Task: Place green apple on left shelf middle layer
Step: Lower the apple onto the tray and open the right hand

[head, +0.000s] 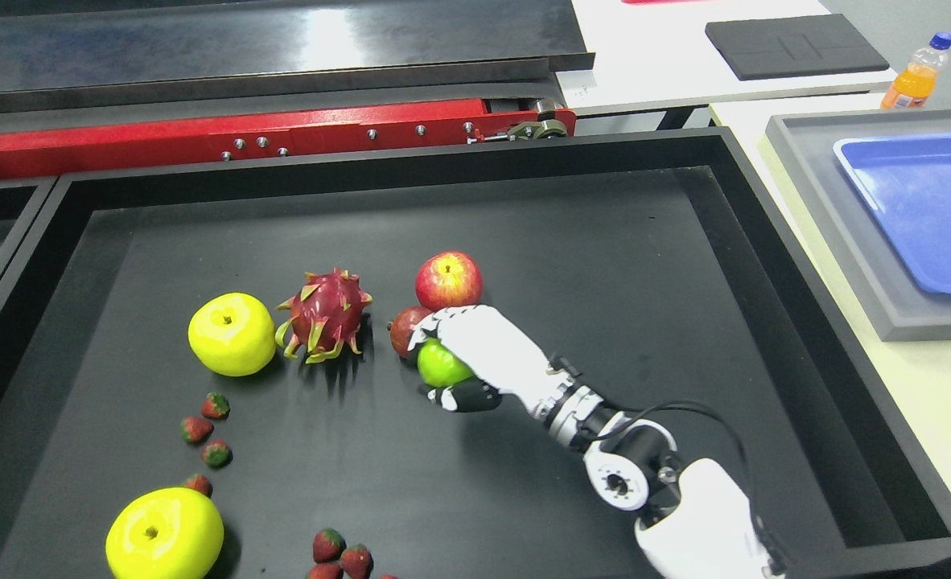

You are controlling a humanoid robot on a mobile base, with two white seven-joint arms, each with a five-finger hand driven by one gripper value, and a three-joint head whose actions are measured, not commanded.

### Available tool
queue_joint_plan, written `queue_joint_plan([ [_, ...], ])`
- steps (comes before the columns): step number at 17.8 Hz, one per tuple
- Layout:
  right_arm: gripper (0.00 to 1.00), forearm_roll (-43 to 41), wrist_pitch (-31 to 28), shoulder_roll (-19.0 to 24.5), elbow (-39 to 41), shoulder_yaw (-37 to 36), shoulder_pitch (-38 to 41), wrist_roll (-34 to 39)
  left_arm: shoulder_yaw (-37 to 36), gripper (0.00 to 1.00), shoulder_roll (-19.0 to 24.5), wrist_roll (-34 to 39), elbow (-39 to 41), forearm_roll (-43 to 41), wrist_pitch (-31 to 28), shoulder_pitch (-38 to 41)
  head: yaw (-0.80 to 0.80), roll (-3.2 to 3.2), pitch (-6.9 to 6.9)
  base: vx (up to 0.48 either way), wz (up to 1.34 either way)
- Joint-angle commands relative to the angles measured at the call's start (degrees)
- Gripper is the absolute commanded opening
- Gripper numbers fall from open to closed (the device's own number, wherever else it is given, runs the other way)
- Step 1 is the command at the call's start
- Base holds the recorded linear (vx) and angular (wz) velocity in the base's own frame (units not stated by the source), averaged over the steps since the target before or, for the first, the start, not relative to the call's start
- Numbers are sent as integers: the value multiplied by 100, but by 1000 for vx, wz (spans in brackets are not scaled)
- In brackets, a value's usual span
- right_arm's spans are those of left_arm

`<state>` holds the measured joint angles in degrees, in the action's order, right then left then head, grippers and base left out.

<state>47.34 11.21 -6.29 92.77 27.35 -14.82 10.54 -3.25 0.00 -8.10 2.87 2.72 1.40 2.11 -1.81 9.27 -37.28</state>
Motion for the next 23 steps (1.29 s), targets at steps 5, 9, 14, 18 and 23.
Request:
queue_joint_plan([
  [5, 100, -574, -49, 529, -559, 704, 31, 53, 0, 100, 100, 2, -6, 0, 1, 0, 0, 0, 0, 48, -36],
  [9, 100, -1481, 74, 529, -365, -113, 233, 89, 0, 100, 100, 2, 3, 0, 1, 0, 0, 0, 0, 6, -3],
  [14, 100, -3112, 303, 529, -347, -2090, 585, 27, 0, 100, 100, 2, 3, 0, 1, 0, 0, 0, 1, 0, 0],
  [18, 100, -4424, 295, 529, -286, -3094, 1173, -131, 0, 100, 100, 2, 3, 0, 1, 0, 0, 0, 1, 0, 0],
  [23, 100, -5190, 356, 529, 135, -3139, 2113, -114, 0, 100, 100, 2, 3, 0, 1, 0, 0, 0, 1, 0, 0],
])
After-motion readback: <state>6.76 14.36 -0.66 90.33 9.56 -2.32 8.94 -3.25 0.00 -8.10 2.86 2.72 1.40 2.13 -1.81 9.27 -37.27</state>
